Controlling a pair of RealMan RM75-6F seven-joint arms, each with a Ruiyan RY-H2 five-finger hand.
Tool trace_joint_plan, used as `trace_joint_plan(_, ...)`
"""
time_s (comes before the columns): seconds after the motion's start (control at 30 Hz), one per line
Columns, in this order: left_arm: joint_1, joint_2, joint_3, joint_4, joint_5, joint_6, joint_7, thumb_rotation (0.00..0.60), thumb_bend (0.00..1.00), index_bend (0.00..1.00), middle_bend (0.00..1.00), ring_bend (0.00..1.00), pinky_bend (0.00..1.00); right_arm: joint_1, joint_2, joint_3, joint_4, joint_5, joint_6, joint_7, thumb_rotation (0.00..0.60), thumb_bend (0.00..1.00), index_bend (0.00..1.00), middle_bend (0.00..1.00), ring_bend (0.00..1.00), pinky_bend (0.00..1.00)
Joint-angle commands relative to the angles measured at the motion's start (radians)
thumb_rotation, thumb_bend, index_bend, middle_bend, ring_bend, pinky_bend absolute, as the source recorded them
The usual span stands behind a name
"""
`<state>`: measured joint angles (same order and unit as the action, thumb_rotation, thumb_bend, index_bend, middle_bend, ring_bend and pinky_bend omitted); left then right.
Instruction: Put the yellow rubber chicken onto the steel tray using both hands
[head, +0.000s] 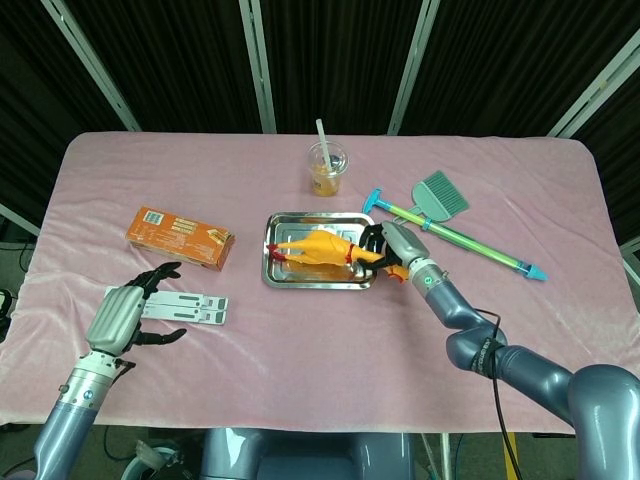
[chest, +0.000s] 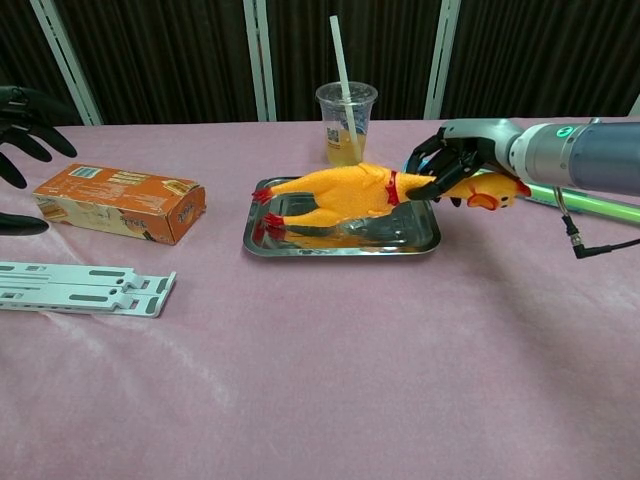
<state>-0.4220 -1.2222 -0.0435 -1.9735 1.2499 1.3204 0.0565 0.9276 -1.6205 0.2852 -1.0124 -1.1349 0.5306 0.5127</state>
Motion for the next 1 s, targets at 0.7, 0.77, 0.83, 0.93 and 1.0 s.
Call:
trace_joint_plan(0.7,0.035,0.004,-0.035,0.035,-0.012,-0.031,-0.046,0.6,0.0,0.12,0.22,0.19,0.31,-0.016,0.025,0.014,-0.032,-0.013,0.013,-0.027,0.6,0.07,0.2,0.26,0.16,0.35)
trace_joint_plan(0.77,0.038,0.008,-0.038,0.039,-0.012,-0.03,-0.044,0.6,0.0,0.12,0.22,0.19,0.31,-0.025,0.042,0.017,-0.051,-0.017,0.03,-0.032,0.6,0.07,0.2,0.26,0.16,0.35)
trace_joint_plan(0.83,0.044,0.014,-0.042,0.047,-0.015,-0.022,-0.034,0.6,0.0,0.12,0.22,0.19,0.3,-0.042,0.071,0.02,-0.079,-0.026,0.067,-0.044,0.6,0.07,0.21,0.26,0.17,0.35)
trace_joint_plan(0.93,0.057,0.025,-0.046,0.064,-0.023,0.002,-0.001,0.6,0.0,0.12,0.22,0.19,0.27,-0.081,0.117,0.021,-0.122,-0.034,0.14,-0.072,0.6,0.09,0.27,0.26,0.23,0.37)
trace_joint_plan(1.0,0.067,0.032,-0.046,0.075,-0.032,0.016,0.02,0.6,0.0,0.12,0.22,0.19,0.27,-0.111,0.147,0.019,-0.148,-0.041,0.196,-0.098,0.6,0.12,0.3,0.27,0.24,0.38)
